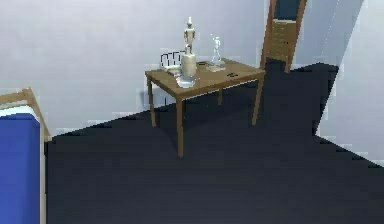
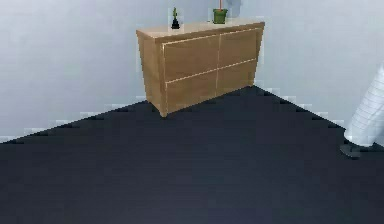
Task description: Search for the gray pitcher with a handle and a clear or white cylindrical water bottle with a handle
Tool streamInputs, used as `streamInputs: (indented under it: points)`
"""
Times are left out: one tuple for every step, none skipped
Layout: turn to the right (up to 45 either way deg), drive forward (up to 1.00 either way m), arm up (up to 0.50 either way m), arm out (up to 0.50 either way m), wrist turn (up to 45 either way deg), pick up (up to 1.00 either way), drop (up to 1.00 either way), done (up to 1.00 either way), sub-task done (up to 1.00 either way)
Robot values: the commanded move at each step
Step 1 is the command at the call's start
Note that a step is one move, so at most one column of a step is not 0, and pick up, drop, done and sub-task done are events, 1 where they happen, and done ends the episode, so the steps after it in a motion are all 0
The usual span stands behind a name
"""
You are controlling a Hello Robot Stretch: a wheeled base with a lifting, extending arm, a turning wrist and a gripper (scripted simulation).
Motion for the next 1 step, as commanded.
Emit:
streamInputs:
  points:
    - [-12.0,0.00,0.00,0.00,0.0,0.00,0.00,0.00,0.00]
